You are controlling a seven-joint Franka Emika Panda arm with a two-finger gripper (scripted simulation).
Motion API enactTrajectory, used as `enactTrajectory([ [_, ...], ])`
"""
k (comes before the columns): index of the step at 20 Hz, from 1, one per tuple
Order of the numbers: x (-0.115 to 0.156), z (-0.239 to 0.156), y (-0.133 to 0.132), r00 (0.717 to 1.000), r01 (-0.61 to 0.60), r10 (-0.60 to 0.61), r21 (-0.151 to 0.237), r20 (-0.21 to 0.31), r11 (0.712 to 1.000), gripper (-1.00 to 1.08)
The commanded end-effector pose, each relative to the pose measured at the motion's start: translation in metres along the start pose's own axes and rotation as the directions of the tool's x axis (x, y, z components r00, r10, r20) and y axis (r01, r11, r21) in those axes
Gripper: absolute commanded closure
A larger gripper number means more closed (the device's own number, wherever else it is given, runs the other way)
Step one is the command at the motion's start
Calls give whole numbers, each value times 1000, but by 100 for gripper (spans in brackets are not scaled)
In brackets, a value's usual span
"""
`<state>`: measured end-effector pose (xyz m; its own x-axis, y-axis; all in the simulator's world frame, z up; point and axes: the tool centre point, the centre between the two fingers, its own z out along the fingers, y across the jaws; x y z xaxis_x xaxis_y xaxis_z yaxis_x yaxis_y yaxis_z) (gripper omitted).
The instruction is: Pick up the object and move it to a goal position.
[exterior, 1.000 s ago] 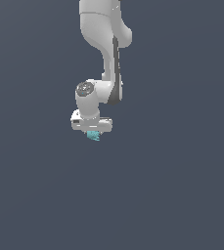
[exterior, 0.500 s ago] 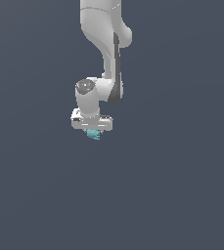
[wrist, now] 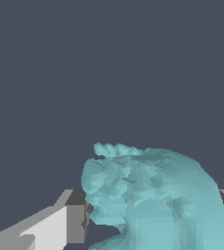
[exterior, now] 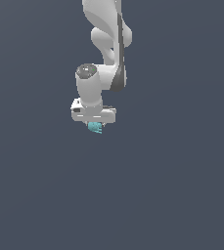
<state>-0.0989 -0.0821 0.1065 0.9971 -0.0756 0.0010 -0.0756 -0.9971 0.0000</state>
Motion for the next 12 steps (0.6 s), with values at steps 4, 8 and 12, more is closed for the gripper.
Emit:
enactTrajectory([
  [4,-5,-51,-11,1000,0,0,-1,0,1000,108],
  [8,-8,-94,-21,1000,-1,1,-1,0,1000,108],
  [12,-12,-135,-31,1000,-1,1,-2,0,1000,108],
])
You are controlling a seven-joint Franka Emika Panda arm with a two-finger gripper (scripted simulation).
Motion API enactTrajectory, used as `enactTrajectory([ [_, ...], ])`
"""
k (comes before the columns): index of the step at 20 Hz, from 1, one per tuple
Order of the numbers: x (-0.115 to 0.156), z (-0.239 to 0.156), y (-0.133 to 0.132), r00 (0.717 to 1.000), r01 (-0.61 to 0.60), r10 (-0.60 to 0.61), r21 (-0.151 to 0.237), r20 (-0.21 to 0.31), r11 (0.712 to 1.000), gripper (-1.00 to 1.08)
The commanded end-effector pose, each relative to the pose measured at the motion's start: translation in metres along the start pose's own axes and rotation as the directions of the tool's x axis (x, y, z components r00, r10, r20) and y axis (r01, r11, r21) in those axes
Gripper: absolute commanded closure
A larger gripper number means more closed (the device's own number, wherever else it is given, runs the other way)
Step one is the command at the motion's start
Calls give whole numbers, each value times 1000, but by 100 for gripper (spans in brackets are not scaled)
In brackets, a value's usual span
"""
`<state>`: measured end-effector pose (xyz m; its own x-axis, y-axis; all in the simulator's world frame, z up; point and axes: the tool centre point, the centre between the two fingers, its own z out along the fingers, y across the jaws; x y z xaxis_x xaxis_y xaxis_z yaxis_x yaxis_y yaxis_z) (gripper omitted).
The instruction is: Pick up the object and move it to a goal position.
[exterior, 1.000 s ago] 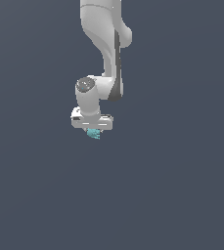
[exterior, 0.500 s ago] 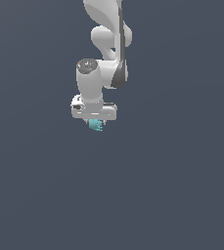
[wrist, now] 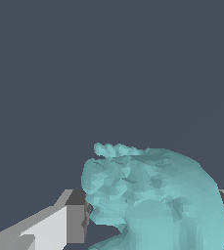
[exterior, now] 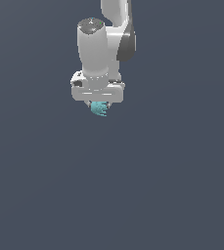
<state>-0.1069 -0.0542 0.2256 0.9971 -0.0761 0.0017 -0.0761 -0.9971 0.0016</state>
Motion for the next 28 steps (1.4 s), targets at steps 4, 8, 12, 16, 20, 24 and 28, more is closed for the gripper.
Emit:
enactTrajectory([
  [4,-5,-56,-13,1000,0,0,-1,1,1000,108],
  [8,-8,-97,-22,1000,0,0,-1,1,1000,108],
  [12,-10,-136,-32,1000,0,0,-1,1,1000,108],
  [16,-11,-170,-39,1000,0,0,0,1,1000,108],
  [20,-11,-195,-45,1000,1,-1,1,2,1000,108],
  [24,-11,-212,-49,1000,1,-1,1,2,1000,108],
  [28,-11,-221,-52,1000,1,-1,1,2,1000,108],
])
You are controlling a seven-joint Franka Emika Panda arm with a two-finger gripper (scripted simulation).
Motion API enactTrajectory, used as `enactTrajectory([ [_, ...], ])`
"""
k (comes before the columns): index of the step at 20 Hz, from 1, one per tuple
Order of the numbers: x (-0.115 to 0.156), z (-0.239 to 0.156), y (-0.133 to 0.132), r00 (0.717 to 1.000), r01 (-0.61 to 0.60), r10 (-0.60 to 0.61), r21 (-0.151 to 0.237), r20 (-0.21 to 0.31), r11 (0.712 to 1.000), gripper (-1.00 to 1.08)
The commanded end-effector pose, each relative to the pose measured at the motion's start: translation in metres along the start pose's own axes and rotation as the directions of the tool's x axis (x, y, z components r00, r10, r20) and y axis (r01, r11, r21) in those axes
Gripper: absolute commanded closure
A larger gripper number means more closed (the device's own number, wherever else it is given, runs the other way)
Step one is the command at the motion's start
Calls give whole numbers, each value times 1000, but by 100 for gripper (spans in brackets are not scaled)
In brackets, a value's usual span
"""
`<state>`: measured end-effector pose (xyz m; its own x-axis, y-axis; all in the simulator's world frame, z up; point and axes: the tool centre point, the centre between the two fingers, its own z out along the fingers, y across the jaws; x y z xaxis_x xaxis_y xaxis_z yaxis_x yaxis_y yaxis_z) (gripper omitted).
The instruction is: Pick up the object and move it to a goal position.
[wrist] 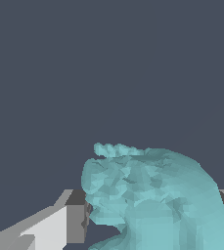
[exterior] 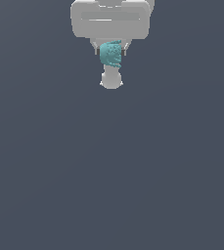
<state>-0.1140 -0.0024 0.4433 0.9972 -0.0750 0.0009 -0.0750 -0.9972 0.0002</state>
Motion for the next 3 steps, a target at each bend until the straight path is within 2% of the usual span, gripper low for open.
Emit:
enactTrajectory([
  [1,0,-4,-1,1000,0,0,0,1,1000,108],
  [3,0,-5,-1,1000,0,0,0,1,1000,108],
])
